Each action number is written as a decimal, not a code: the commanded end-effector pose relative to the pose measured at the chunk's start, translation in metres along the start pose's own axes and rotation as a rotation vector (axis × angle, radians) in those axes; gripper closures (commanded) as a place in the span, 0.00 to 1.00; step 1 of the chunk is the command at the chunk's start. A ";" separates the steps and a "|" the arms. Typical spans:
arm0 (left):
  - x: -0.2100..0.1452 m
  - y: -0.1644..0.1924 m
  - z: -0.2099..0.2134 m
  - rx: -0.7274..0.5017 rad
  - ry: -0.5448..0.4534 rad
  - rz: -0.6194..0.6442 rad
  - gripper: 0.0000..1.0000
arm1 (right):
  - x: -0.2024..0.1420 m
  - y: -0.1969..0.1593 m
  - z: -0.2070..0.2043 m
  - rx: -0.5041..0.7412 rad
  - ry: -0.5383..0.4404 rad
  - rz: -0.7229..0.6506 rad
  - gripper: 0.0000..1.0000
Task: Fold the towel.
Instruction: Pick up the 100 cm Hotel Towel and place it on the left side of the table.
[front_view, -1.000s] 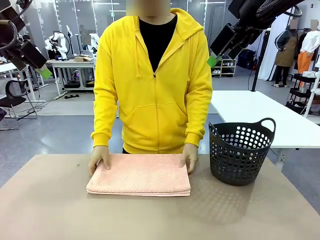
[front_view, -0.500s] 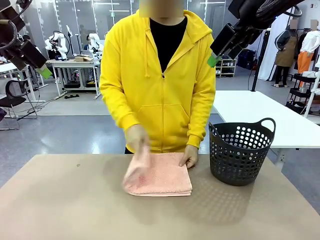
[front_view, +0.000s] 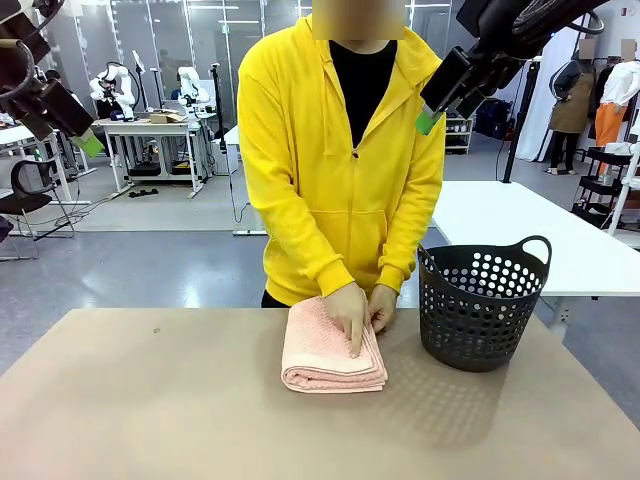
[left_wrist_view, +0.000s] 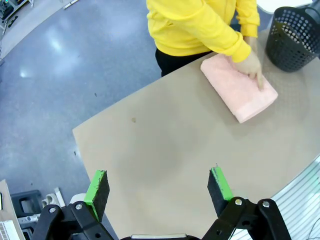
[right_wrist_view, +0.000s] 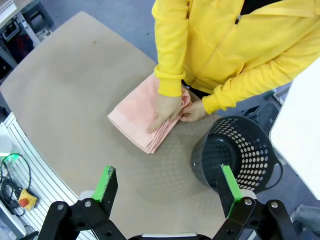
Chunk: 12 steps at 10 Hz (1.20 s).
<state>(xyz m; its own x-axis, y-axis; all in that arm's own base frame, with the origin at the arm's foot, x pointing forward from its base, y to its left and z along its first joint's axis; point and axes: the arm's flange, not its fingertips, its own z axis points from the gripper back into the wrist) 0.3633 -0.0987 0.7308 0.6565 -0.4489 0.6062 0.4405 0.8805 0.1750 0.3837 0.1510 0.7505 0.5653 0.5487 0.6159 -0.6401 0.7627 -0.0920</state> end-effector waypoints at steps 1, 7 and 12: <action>0.004 0.000 0.003 -0.008 0.013 0.014 0.00 | 0.001 0.000 0.000 -0.003 0.010 -0.005 0.00; 0.004 0.000 0.003 -0.008 0.013 0.014 0.00 | 0.001 0.000 0.000 -0.003 0.010 -0.005 0.00; 0.004 0.000 0.003 -0.008 0.013 0.014 0.00 | 0.001 0.000 0.000 -0.003 0.010 -0.005 0.00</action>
<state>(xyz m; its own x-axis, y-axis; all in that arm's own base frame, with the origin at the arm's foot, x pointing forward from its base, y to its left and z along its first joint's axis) 0.3634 -0.0987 0.7308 0.6565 -0.4489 0.6062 0.4405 0.8805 0.1750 0.3837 0.1510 0.7505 0.5653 0.5488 0.6159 -0.6401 0.7627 -0.0920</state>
